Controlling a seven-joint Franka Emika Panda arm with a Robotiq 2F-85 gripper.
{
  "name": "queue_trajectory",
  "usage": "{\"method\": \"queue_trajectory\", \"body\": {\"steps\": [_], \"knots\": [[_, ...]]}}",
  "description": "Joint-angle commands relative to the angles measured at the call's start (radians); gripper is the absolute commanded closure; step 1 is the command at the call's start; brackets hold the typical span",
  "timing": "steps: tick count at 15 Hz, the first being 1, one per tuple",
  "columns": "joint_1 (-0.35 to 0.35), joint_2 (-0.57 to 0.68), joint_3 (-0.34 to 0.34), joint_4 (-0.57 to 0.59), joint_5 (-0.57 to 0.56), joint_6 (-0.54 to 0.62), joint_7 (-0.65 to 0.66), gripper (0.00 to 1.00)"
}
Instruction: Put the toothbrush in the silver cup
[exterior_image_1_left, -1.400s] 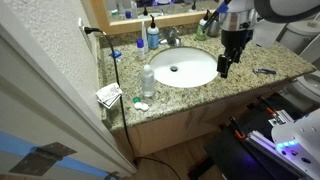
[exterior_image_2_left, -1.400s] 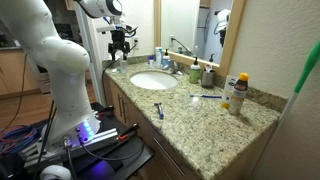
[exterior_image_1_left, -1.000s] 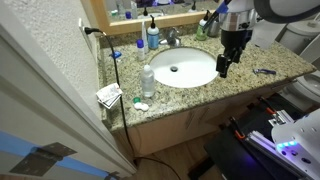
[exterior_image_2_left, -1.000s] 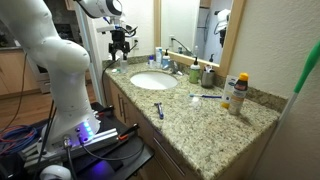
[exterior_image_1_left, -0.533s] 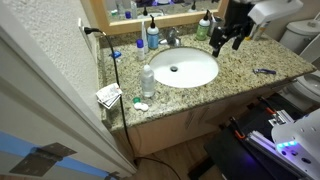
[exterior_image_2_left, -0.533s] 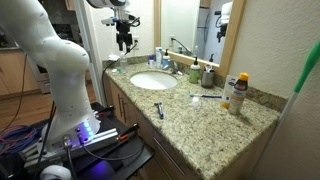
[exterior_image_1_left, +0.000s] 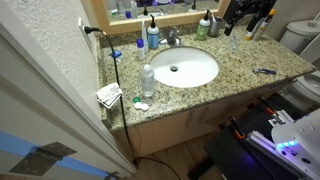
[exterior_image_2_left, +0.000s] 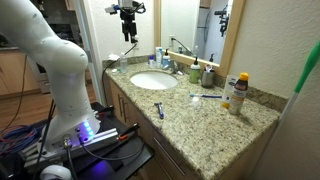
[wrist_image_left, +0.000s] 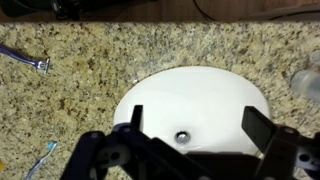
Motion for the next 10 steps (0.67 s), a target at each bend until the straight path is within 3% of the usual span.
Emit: {"method": "queue_trajectory", "body": {"steps": [1,4,6,7,10], "knots": [[-0.126,0.057,-0.031,-0.061,-0.09,0.211,0.046,0.0],[-0.231,0.118,-0.107,-0.066,-0.141,0.373,0.067,0.0],[-0.285,0.193,-0.139,-0.016,-0.139,0.39,0.116,0.0],[-0.25,0.126,-0.125,-0.056,-0.128,0.368,0.069,0.0],[-0.283,0.181,-0.154,-0.03,-0.13,0.382,0.086,0.0]]}}
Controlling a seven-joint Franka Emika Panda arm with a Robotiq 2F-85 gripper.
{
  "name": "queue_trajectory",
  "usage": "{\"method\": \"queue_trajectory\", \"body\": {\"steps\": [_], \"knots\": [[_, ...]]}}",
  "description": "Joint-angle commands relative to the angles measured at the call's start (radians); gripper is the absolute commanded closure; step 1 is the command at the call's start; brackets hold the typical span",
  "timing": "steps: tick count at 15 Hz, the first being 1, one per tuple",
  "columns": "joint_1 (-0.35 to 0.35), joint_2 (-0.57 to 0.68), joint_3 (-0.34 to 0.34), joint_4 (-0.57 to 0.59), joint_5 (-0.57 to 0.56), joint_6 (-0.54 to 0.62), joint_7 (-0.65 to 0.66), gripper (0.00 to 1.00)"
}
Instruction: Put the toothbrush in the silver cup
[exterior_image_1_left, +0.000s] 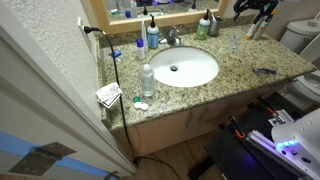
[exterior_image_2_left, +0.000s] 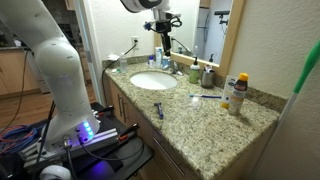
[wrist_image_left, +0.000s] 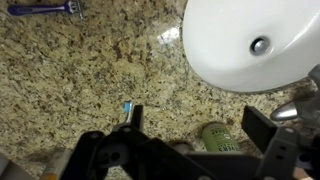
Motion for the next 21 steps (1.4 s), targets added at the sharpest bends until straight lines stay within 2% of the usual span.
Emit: {"method": "queue_trajectory", "body": {"steps": [1,2,3,4,8,9,10,11,13,15,16,18,21], "knots": [[0.002,0.003,0.002,0.005,0.0,-0.003,0.007,0.0],[-0.016,0.033,0.022,-0.008,-0.049,0.065,0.064,0.0],[-0.043,0.078,0.03,-0.017,-0.095,0.179,0.134,0.0],[-0.061,0.112,0.027,-0.012,-0.131,0.232,0.192,0.0],[-0.153,0.308,-0.023,0.044,-0.339,0.461,0.469,0.0],[-0.164,0.358,-0.05,0.078,-0.393,0.472,0.54,0.0],[-0.153,0.391,-0.084,0.115,-0.402,0.443,0.588,0.0],[-0.102,0.3,-0.095,0.031,-0.361,0.441,0.51,0.0],[-0.098,0.369,-0.142,0.084,-0.377,0.442,0.549,0.0],[-0.092,0.391,-0.148,0.108,-0.374,0.443,0.556,0.0],[-0.082,0.415,-0.16,0.122,-0.425,0.431,0.608,0.0],[-0.055,0.475,-0.196,0.136,-0.485,0.48,0.701,0.0],[-0.031,0.548,-0.252,0.15,-0.496,0.518,0.737,0.0]]}}
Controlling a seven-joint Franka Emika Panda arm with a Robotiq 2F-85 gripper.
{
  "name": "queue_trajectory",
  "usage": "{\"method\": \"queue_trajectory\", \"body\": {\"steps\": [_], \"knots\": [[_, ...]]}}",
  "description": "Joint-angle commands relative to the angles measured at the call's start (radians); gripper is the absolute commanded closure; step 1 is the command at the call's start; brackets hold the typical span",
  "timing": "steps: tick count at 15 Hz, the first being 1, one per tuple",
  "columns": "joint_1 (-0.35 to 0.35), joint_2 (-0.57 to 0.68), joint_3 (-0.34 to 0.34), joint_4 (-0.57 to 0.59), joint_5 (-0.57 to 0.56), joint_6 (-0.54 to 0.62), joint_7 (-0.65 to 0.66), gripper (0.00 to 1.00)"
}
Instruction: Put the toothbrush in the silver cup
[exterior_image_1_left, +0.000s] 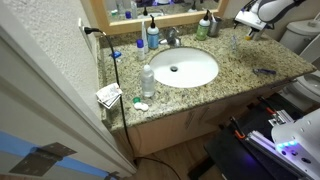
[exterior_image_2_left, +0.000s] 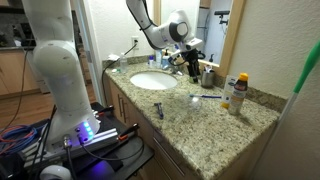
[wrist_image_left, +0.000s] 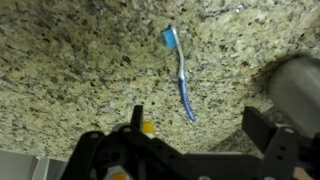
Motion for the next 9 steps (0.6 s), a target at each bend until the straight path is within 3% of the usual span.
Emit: {"method": "queue_trajectory", "body": {"steps": [1,5,6,9], "knots": [[0.035,0.114,-0.068,0.037,0.02,0.059,0.007,0.0],[0.037,0.204,-0.075,0.069,0.164,0.093,-0.137,0.0],[0.079,0.162,-0.116,0.037,0.148,0.062,-0.101,0.0],[0.085,0.2,-0.118,0.06,0.193,0.079,-0.142,0.0]]}}
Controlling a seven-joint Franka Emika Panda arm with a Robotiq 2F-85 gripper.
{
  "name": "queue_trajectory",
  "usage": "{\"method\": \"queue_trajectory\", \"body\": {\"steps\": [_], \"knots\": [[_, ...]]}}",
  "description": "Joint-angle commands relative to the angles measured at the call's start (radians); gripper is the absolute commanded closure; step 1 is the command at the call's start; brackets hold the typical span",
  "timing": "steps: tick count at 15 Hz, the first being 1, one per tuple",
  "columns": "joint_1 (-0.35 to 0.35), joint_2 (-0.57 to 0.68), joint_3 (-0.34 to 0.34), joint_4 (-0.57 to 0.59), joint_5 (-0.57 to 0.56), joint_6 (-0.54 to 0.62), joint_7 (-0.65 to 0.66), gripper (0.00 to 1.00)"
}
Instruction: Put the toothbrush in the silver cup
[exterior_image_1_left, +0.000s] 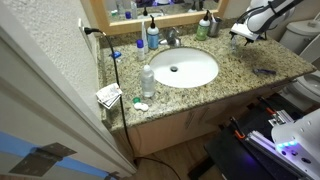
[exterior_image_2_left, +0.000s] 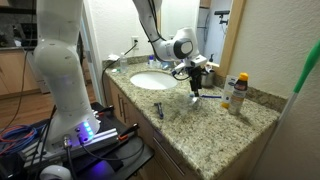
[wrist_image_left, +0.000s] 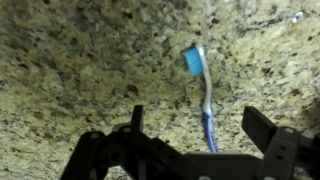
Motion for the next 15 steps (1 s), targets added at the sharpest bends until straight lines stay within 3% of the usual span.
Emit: {"method": "queue_trajectory", "body": {"steps": [1,3,12,13,14,15], "knots": [[0.083,0.02,-0.085,0.014,0.004,0.0,0.004,0.0],[0.124,0.069,-0.13,0.029,-0.033,0.047,0.024,0.0],[0.28,0.178,-0.251,0.067,0.007,0.105,0.003,0.02],[0.285,0.182,-0.257,0.071,0.012,0.097,-0.009,0.27],[0.297,0.189,-0.27,0.074,0.013,0.095,-0.005,0.27],[0.297,0.19,-0.268,0.074,0.021,0.089,-0.014,0.33]]}}
